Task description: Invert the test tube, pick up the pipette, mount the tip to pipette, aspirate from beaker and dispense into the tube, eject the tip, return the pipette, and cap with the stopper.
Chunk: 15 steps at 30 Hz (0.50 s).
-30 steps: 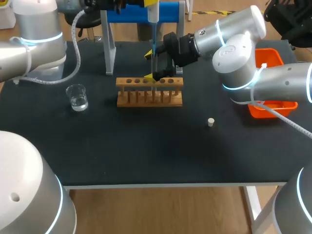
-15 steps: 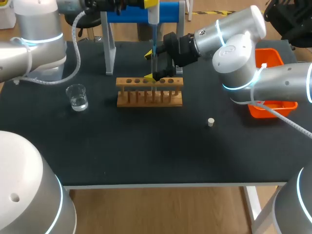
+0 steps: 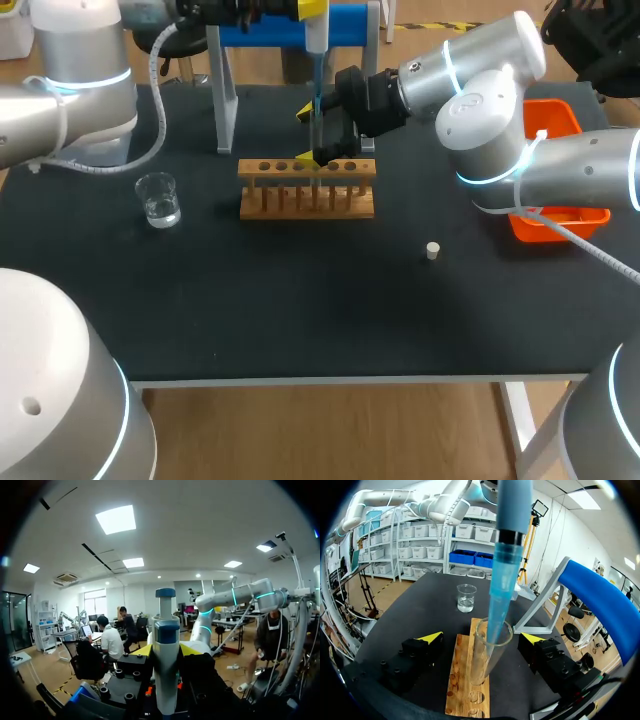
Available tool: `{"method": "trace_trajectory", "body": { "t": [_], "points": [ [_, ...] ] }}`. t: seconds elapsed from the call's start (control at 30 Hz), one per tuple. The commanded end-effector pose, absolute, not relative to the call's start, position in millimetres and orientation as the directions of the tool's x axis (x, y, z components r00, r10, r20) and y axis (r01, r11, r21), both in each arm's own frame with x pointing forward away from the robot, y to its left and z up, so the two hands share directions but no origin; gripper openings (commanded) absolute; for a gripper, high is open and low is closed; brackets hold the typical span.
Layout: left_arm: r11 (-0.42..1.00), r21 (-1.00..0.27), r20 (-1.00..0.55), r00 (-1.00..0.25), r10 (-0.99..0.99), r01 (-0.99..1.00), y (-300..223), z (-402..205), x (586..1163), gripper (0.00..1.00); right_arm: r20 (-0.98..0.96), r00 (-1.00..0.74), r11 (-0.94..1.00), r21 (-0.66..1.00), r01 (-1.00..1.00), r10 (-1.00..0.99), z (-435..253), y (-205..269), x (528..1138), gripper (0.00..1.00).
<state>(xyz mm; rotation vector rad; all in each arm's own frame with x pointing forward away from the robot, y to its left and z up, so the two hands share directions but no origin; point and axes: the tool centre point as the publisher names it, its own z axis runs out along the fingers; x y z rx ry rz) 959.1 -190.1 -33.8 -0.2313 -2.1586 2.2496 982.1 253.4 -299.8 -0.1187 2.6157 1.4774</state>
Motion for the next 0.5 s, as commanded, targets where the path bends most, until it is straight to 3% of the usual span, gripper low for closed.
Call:
{"method": "trace_trajectory", "body": {
  "t": [0.03, 0.5],
  "points": [
    [-0.046, -0.995, -0.096, -0.988, 0.118, 0.091, -190.9, -34.2, 960.7, 0.00, -0.155, -0.988, 0.516, 0.846, -0.135, -0.005, -299.8, 253.0, 983.2, 1.00],
    [-0.033, -0.995, -0.097, -0.988, 0.121, 0.093, -192.1, -37.5, 960.6, 0.00, -0.155, -0.988, 0.516, 0.846, -0.135, -0.005, -299.8, 253.0, 983.2, 1.00]
  ]
}}
